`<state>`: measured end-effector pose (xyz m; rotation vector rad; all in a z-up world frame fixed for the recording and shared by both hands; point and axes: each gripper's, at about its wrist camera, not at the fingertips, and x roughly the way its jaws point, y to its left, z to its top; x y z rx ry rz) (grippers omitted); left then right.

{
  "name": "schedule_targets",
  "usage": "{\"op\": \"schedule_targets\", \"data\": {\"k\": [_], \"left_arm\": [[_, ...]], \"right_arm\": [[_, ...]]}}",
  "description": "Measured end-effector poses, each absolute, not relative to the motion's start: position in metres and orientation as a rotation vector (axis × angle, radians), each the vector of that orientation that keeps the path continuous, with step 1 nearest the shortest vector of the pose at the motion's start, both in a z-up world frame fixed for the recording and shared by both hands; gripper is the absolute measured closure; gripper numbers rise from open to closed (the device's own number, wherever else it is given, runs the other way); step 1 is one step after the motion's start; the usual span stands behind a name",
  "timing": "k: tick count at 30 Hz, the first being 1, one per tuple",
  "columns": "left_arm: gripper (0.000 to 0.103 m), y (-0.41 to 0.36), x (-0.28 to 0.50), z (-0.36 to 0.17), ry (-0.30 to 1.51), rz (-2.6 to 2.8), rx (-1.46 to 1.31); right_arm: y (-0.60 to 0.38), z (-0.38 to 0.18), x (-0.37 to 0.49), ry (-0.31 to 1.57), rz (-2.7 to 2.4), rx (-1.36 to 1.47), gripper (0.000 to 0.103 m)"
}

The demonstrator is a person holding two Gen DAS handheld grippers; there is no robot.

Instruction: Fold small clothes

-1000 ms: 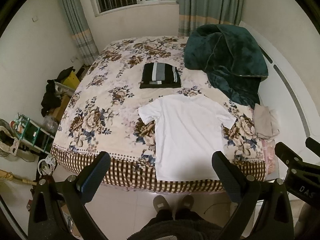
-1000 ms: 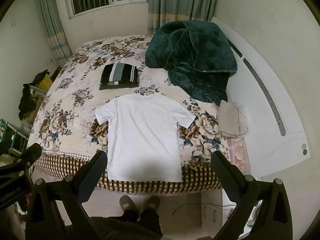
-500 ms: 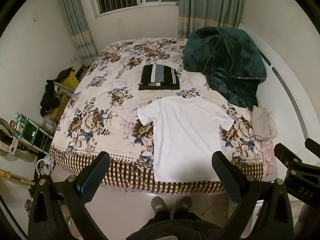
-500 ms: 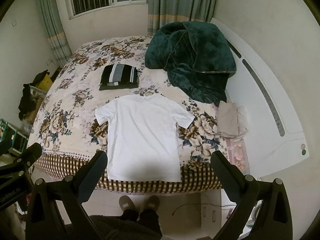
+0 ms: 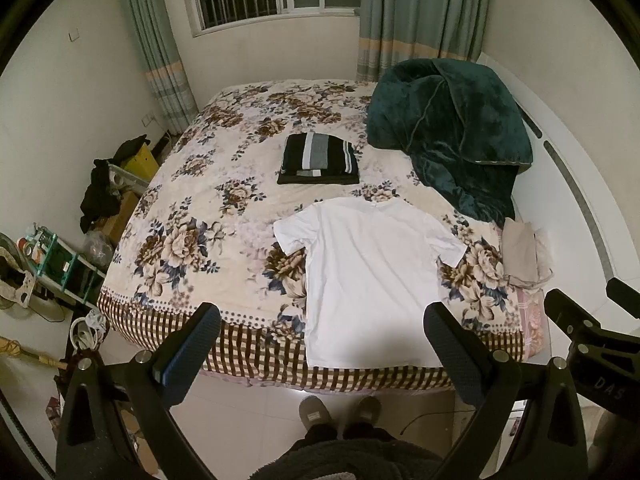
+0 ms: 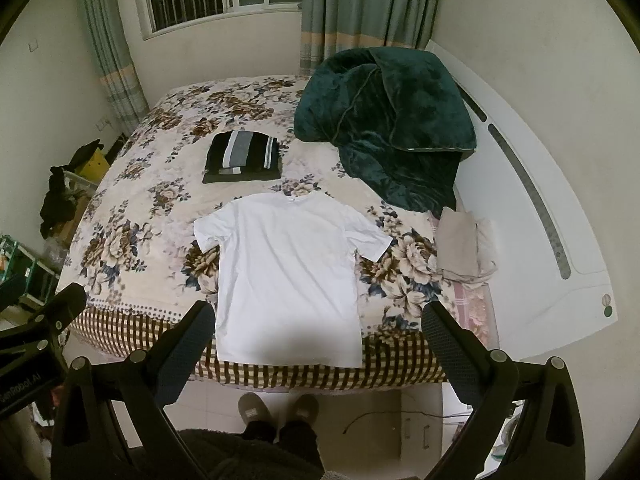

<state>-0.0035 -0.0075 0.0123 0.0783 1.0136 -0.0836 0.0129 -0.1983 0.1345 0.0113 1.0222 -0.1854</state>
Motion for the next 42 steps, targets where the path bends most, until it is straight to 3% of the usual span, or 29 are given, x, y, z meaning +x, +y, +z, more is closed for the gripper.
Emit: {"op": "schedule_targets", "data": {"k": [31, 36, 42], "left_arm": [[0.0, 0.001, 0.02, 0.019, 1.006, -0.095, 0.066], [0.0, 0.013, 0.029, 0.004, 0.984, -0.095, 0.083], [0.0, 0.015, 0.083, -0.053, 0.929, -0.056, 0.148]], "right_arm": [[-0.195, 0.14, 0.022, 1.015, -0.181, 0.012, 0.0], [-0.195, 0.142, 0.036, 1.031, -0.192, 0.02, 0.0], [-0.21, 0.093, 0.075, 1.067, -0.25, 0.09, 0.0]]}}
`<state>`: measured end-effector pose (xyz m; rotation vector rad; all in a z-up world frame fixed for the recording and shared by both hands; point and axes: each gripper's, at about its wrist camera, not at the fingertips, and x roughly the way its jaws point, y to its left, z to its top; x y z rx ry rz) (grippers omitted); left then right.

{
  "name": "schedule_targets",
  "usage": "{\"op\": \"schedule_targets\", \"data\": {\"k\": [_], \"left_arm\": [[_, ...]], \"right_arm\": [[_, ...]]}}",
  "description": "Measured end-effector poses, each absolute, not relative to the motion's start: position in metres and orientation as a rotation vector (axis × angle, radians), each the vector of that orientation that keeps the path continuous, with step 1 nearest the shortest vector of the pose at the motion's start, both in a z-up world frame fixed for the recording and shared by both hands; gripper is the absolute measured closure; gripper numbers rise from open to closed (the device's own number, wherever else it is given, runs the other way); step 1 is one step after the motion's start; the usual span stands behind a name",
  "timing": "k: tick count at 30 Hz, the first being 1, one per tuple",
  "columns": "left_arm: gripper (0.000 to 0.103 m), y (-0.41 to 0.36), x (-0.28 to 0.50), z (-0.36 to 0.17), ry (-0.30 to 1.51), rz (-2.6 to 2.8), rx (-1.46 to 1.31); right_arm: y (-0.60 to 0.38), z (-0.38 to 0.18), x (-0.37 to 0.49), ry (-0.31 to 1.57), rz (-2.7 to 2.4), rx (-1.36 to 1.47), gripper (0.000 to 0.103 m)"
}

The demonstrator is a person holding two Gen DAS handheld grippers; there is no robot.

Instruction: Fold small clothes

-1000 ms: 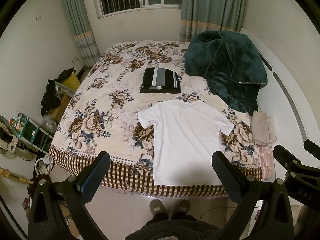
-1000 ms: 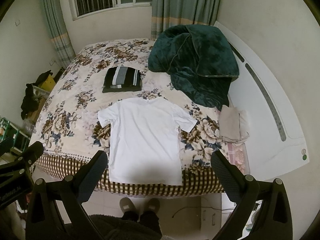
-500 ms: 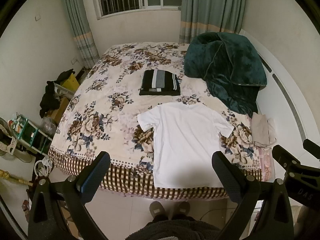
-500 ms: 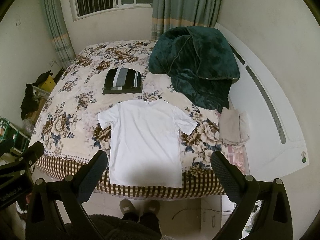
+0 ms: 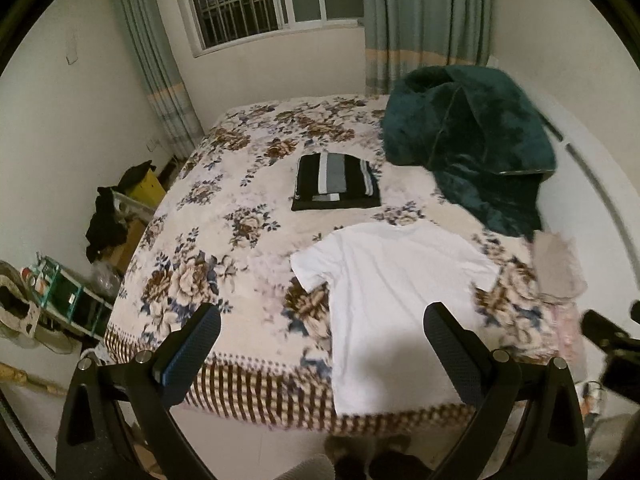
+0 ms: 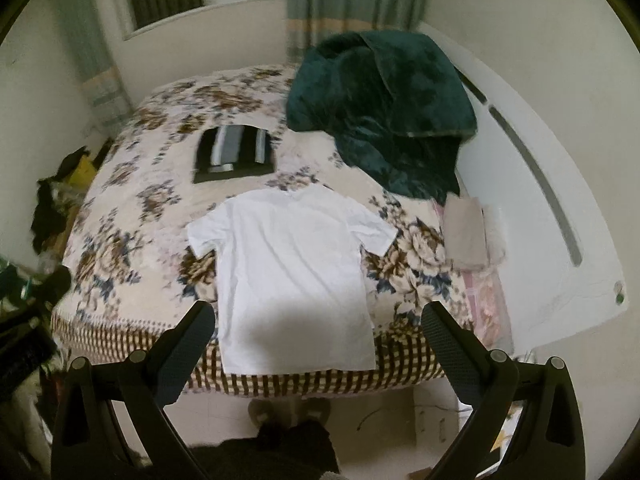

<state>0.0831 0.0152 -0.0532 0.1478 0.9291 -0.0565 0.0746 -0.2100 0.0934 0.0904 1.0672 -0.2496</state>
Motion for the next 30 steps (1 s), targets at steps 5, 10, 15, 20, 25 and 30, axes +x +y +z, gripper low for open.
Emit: {"op": "schedule_targets", "data": {"k": [5, 10, 15, 20, 25, 30], "left_arm": [[0.0, -0.007, 0.15, -0.136, 1.016, -0.006, 0.168], [0.0, -0.039, 0.212, -0.228, 1.116, 0.052, 0.193], [0.0, -0.067, 0.272, -0.327, 1.27, 0.13, 0.208], [0.0, -0.086, 0.317, -0.419, 1.421, 0.167, 0.183], [0.0, -0.098, 0.343, -0.476, 1.442, 0.154, 0.151], [0.0, -0.083, 0.366, -0.508, 1.431, 0.201, 0.046]], "right_arm": [[-0.263, 0.002, 0.118, 1.096, -0.388, 0.229, 0.0], [-0.351, -0.119, 0.172, 1.173, -0.515, 0.406, 0.0], [-0.454, -0.27, 0.215, 1.243, -0.589, 0.769, 0.0], [-0.523, -0.4, 0.235, 1.206, -0.662, 1.15, 0.0], [-0.553, -0.504, 0.259, 1.082, -0.672, 1.451, 0.0], [-0.557, -0.563, 0.278, 0.845, -0.648, 1.711, 0.026]]}}
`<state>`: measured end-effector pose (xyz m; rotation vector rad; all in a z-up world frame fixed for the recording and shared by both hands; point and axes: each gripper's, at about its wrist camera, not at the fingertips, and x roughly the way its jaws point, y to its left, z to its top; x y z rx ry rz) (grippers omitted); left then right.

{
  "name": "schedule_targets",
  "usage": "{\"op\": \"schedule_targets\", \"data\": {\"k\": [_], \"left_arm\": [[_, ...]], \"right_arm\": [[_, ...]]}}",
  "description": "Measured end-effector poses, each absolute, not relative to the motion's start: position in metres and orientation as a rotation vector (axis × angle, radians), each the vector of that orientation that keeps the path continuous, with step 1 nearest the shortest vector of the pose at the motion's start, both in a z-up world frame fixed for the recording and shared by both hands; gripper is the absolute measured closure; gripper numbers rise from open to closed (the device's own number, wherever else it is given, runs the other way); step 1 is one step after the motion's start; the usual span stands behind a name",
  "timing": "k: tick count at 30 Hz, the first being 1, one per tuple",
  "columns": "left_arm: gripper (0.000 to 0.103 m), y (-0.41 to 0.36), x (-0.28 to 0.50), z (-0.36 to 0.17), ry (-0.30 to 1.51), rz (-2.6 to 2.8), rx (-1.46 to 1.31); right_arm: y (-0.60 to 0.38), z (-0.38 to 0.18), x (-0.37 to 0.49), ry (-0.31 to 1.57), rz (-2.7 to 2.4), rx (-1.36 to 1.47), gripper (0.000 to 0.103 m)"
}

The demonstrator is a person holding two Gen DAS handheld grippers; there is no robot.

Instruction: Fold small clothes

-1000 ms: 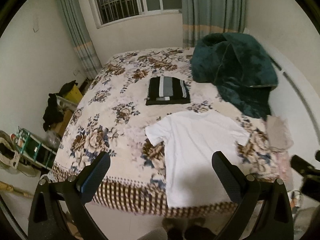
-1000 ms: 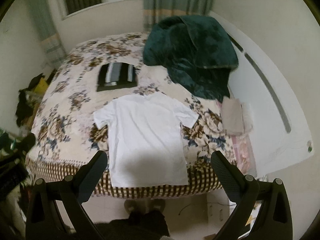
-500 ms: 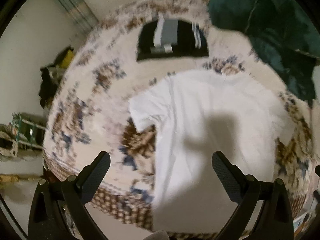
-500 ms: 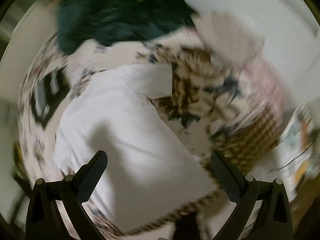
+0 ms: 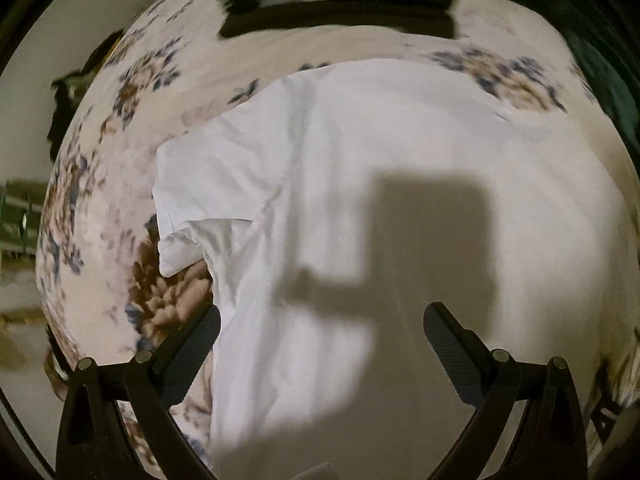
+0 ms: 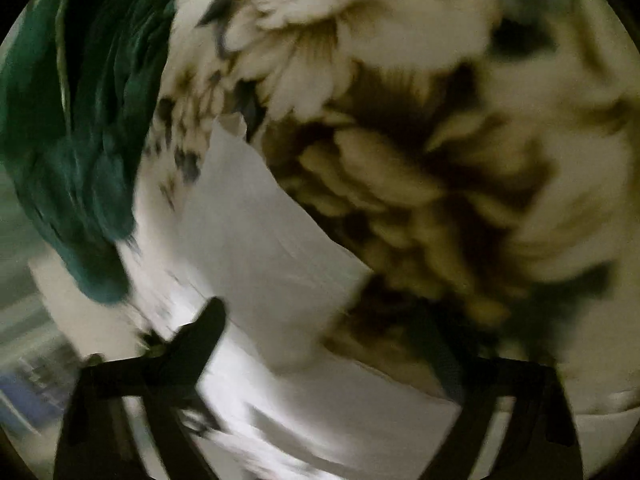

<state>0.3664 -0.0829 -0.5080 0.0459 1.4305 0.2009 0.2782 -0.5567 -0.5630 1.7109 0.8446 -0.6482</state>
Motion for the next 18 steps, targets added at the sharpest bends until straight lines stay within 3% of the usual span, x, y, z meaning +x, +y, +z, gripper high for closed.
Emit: {"op": "schedule_targets", "data": {"k": [1, 2, 4, 6, 13, 18], "left_arm": [[0.0, -0.077, 0.369, -0.512, 1.43, 0.21, 0.012], [0.0, -0.07, 0.371, -0.516, 1.423, 0.223, -0.023], [0.0, -0.059, 0.373, -0.52, 1.414, 0.246, -0.086], [0.0, -0.051, 0.375, -0.521, 1.407, 0.263, -0.121], [0.0, 0.008, 0.355, -0.502, 1.372, 0.34, -0.137], [0.0, 0.055, 0.323, -0.502, 1.384, 0.408, -0.083]], "right_arm": [[-0.556, -0.57, 0.28, 0.785, -0.658, 1.761, 0.04], [-0.557, -0.574, 0.284, 0.748, -0.663, 1.789, 0.046], [-0.555, -0.574, 0.292, 0.711, -0.687, 1.793, 0.08], [-0.554, -0.562, 0.308, 0.729, -0.692, 1.691, 0.091], [-0.489, -0.465, 0.42, 0.952, -0.573, 0.858, 0.094], [-0.347, -0.451, 0.492, 1.101, -0.343, 0.191, 0.094]]}}
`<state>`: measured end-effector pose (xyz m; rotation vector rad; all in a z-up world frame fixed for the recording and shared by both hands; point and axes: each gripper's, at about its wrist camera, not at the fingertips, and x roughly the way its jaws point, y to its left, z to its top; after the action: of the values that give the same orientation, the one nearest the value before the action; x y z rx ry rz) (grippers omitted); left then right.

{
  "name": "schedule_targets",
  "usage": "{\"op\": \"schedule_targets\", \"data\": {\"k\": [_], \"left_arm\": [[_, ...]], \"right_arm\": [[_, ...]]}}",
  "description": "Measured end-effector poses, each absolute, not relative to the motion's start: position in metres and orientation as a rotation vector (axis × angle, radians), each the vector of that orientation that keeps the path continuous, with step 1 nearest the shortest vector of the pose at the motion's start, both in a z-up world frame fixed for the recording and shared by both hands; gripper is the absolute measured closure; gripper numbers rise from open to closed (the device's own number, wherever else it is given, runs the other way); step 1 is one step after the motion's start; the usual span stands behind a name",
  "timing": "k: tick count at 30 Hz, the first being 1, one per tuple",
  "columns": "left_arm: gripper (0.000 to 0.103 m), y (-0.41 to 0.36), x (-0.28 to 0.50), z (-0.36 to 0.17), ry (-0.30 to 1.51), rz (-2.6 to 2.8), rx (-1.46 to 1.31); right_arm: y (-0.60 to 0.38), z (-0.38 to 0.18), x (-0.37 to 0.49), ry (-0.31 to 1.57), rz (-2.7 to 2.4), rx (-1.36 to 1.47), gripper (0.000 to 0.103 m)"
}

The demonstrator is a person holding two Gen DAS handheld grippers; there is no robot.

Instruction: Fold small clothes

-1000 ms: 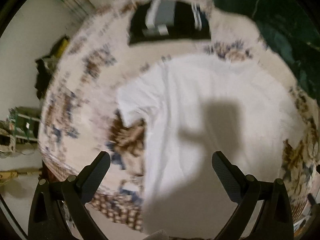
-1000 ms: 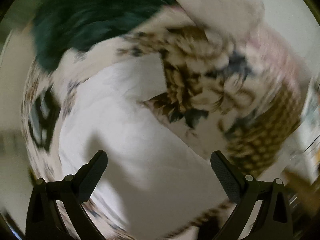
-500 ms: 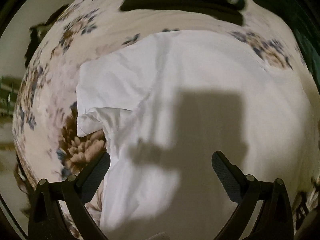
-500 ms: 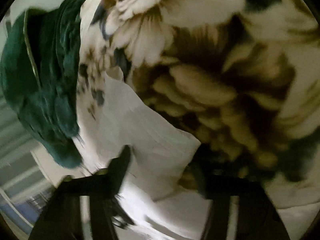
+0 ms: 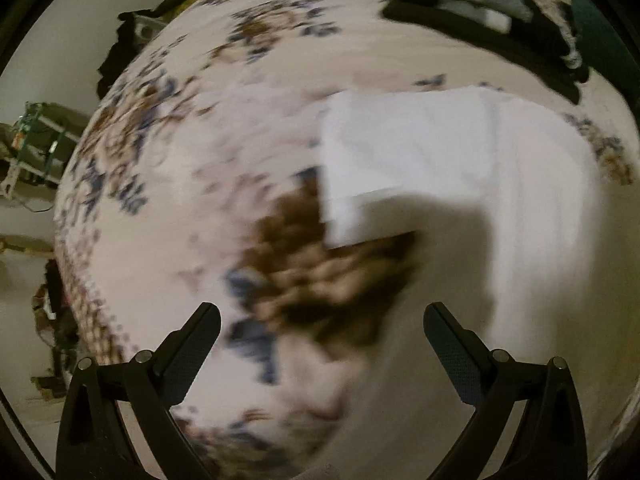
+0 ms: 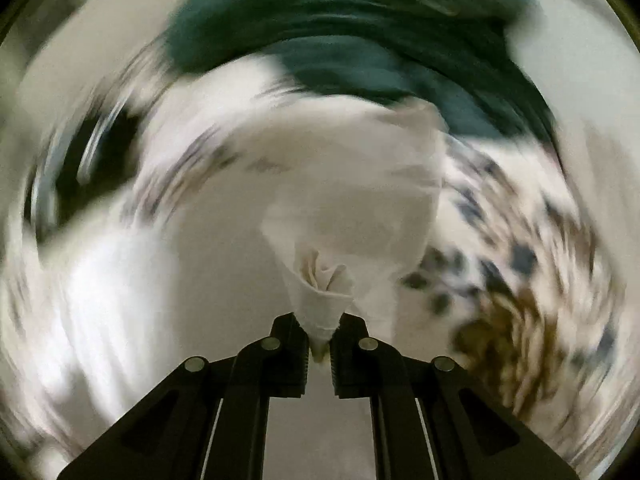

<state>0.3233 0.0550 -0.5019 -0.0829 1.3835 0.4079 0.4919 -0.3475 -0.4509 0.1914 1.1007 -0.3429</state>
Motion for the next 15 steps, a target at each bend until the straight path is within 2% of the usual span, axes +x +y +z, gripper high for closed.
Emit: {"op": "schedule_targets", "data": {"k": [6, 8, 10, 12, 15], "left_arm": [[0.0, 0.096, 0.301, -0.523, 1.441, 0.457, -0.113], [0.0, 0.105, 0.298, -0.528, 1.455, 0.462, -0.158], [0.0, 0.112, 0.297, -0.531, 1.459, 0.447, -0.227], [0.0, 0.115, 0.3, -0.533, 1.445, 0.408, -0.322], [0.0, 0.126, 0.307, -0.543, 1.434, 0.315, -0.618]], "right_arm": [[-0.219, -0.519, 0.497, 1.26, -0.178, -0.233, 0.094], [-0.205, -0.534, 0.483, 1.334, -0.136, -0.234, 0.086], [-0.193, -0.534, 0.465, 1.367, -0.081, -0.183, 0.058], [-0.19, -0.527, 0.447, 1.393, 0.035, -0.061, 0.045], [-0.196, -0.515, 0.417, 1.424, 0.048, 0.066, 0.042]]}}
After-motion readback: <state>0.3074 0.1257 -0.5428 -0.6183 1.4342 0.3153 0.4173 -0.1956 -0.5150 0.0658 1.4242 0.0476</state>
